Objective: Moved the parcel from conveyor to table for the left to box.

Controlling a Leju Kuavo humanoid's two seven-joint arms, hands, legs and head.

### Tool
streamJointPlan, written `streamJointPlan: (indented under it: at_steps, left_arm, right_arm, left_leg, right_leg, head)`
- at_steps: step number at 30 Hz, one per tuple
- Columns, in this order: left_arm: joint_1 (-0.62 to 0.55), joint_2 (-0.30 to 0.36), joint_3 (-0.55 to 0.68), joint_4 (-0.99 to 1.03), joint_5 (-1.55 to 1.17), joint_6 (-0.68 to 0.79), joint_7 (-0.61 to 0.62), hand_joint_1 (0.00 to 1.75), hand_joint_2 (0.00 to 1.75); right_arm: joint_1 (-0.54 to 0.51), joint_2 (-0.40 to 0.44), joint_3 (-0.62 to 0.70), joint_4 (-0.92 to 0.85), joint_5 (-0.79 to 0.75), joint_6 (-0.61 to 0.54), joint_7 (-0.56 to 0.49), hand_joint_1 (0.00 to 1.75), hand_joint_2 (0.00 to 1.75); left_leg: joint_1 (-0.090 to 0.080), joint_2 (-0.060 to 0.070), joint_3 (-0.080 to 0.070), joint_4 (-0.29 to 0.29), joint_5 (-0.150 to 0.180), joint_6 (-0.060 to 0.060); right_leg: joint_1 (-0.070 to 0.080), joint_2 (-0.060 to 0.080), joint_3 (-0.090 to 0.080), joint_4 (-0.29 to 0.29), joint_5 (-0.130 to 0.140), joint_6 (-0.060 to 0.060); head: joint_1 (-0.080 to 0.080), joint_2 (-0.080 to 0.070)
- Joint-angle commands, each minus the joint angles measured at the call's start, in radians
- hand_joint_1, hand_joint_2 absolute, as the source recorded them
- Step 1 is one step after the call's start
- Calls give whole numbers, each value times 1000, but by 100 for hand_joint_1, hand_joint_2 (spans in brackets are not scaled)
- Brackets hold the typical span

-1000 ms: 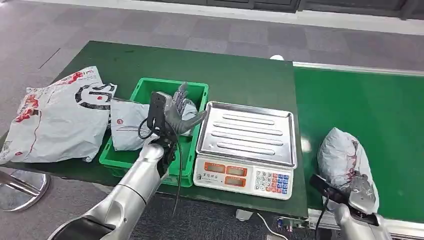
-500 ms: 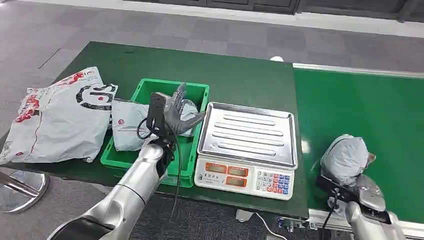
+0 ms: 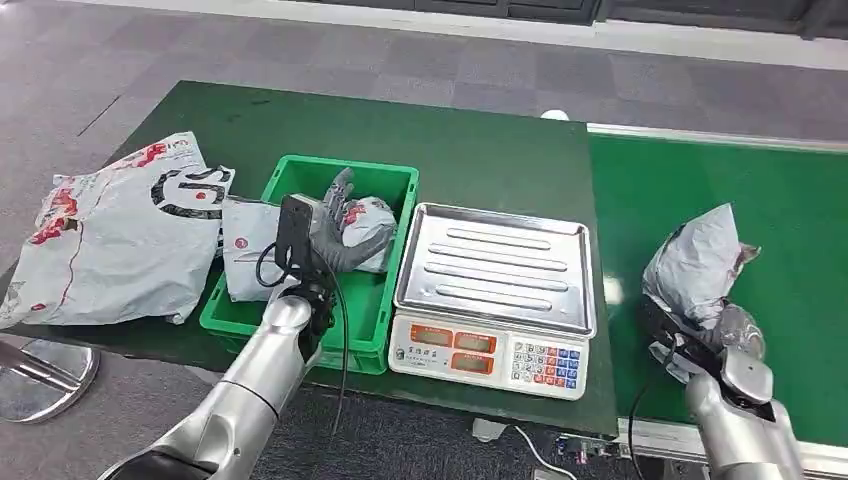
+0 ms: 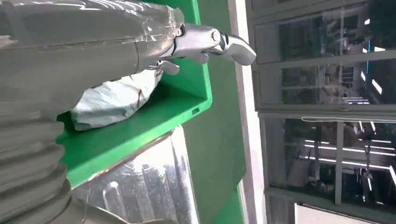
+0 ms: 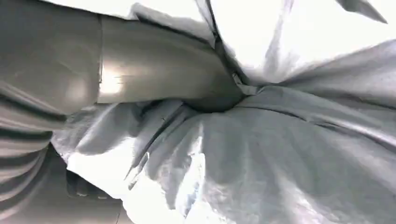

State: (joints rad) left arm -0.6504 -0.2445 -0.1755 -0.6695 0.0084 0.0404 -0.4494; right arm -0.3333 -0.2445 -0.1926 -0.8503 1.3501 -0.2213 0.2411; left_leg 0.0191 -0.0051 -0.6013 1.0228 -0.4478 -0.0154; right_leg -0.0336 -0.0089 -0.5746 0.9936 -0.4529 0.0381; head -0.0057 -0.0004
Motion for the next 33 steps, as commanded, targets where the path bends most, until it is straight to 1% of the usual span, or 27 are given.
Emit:
streamJointPlan:
  at_steps: [1,2,5,7,8,9,10,11,12,13,14,16,18,21,22,24,25,26,27,28,29,30,31,32,33]
  left_arm:
    - [-10,32,20,0,-19,20,-8,0,175]
    - [-7,33,20,-10,-25,30,-12,0,175]
    - [-1,37,16,-24,-36,51,-15,0,175]
    - [-4,36,12,-17,-37,54,-14,0,175]
    - [-25,31,6,12,-35,57,-15,0,175]
    - [-33,28,5,22,-33,60,-18,0,175]
    - [-44,24,3,36,-33,67,-23,0,175]
    - [-54,21,0,48,-32,63,-24,0,175]
    - [-59,18,-1,54,-31,62,-26,0,175]
    - [-66,15,-4,60,-31,57,-26,0,175]
    - [-74,10,-10,67,-32,56,-26,0,175]
    - [-76,9,-10,67,-32,58,-26,0,175]
    - [-86,6,-16,78,-32,53,-24,0,175]
    - [-103,-2,-17,89,-27,54,-22,0,175]
    - [-109,-5,-16,94,-24,57,-21,0,175]
    - [-117,-5,-17,98,-23,68,-24,0,175]
    - [-125,-3,-23,101,-21,61,-23,0,175]
    - [-134,-1,-27,103,-19,64,-17,0,175]
    - [-139,-2,-32,102,-16,60,-14,0,175]
    - [-142,-4,-36,101,-15,62,-7,0,175]
    - [-141,-4,-39,97,-16,69,-5,0,175]
    - [-140,-4,-43,94,-14,64,-2,0,175]
    - [-140,-5,-45,92,-14,68,2,0,175]
    - [-141,-4,-47,89,-13,74,6,0,175]
    - [-140,-4,-47,87,-11,76,9,0,175]
  right_arm:
    - [-37,46,10,-122,-86,-211,-90,175,175]
    - [-20,54,19,-232,-125,-232,-111,175,175]
    - [-17,70,45,-375,-243,-268,-200,175,175]
    - [-20,67,69,-404,-295,-291,-241,175,175]
    - [-14,59,91,-418,-364,-323,-287,175,175]
    - [-11,55,98,-420,-383,-324,-292,175,175]
    - [-5,57,115,-432,-456,-313,-340,175,175]
    - [0,67,148,-440,-491,-274,-363,175,175]
    - [3,73,172,-445,-487,-270,-366,175,175]
    - [10,78,198,-455,-506,-252,-374,175,175]
    - [16,81,227,-466,-510,-262,-374,175,175]
    - [17,85,231,-467,-510,-265,-372,175,175]
    - [16,75,263,-467,-551,-247,-382,175,175]
    - [-12,79,339,-409,-597,-214,-384,175,175]
    - [-33,97,372,-369,-622,-186,-390,175,175]
    - [-76,132,424,-288,-632,-175,-388,175,175]
    - [-103,150,455,-241,-650,-138,-378,175,175]
    - [-130,169,484,-193,-656,-136,-371,175,175]
    - [-153,183,505,-146,-676,-108,-364,175,175]
    - [-168,190,516,-118,-686,-108,-364,175,175]
    - [-181,194,531,-89,-688,-93,-363,175,175]
    - [-195,203,537,-57,-718,-64,-372,175,175]
    - [-205,214,543,-32,-735,-37,-372,175,175]
    - [-217,237,547,3,-754,-13,-375,175,175]
    - [-223,249,551,26,-761,-10,-379,175,175]
  left_leg:
    - [0,4,0,-1,-1,1]
    - [-1,6,-1,-1,-1,1]
    - [-2,10,-3,-2,-1,1]
    - [-3,10,-5,-1,-1,1]
    - [-2,8,-5,-1,-1,0]
    - [-1,4,-7,0,0,0]
    - [-2,6,-4,-1,-1,0]
    - [-2,5,-4,-2,0,0]
    - [-2,4,-7,0,0,0]
    - [-1,4,-7,0,0,0]
    - [-1,6,-5,-1,0,0]
    - [0,6,-5,-1,0,0]
    - [-1,5,-5,-1,0,0]
    - [-1,5,-6,-1,0,0]
    - [-1,6,-6,-1,0,0]
    - [0,7,-6,0,0,-1]
    - [0,9,-6,0,0,-1]
    - [-1,12,-4,-2,0,0]
    - [0,11,-6,0,0,-1]
    - [0,12,-5,-1,0,-1]
    - [0,10,-7,0,0,-1]
    - [0,13,-5,-2,1,-2]
    - [0,9,-7,-1,1,-2]
    - [0,10,-6,-1,2,-2]
    - [0,8,-7,-1,2,-3]
  right_leg:
    - [0,4,-2,0,0,-3]
    - [-1,6,-4,1,0,-3]
    - [-1,10,-8,3,0,-5]
    - [-2,10,-11,4,0,-5]
    - [-2,9,-10,4,0,-5]
    - [-1,4,-10,3,0,-2]
    - [-1,6,-9,3,0,-5]
    - [-1,5,-9,3,0,-5]
    - [-1,4,-10,4,0,-3]
    - [-1,4,-10,4,0,-3]
    - [-1,6,-10,3,0,-4]
    - [0,7,-10,2,1,-4]
    - [0,6,-10,2,0,-4]
    - [0,5,-10,3,0,-4]
    - [0,6,-11,3,0,-4]
    - [0,7,-11,3,1,-4]
    - [0,9,-11,3,1,-4]
    - [0,12,-10,2,2,-5]
    - [1,11,-12,3,2,-3]
    - [0,12,-11,3,2,-5]
    - [1,10,-12,4,2,-3]
    - [1,14,-12,3,3,-5]
    - [1,10,-13,4,2,-4]
    - [1,11,-13,4,2,-5]
    - [0,8,-13,5,1,-4]
  head:
    - [0,0]
    - [0,0]
    - [0,0]
    - [0,0]
    - [0,0]
    - [0,0]
    - [0,0]
    - [0,0]
    - [0,0]
    - [0,0]
    - [0,0]
    - [0,0]
    - [0,0]
    - [0,0]
    - [0,0]
    - [0,0]
    - [0,0]
    - [0,0]
    - [0,0]
    - [0,0]
    - [0,0]
    - [0,0]
    - [0,0]
    - [0,0]
    - [0,0]
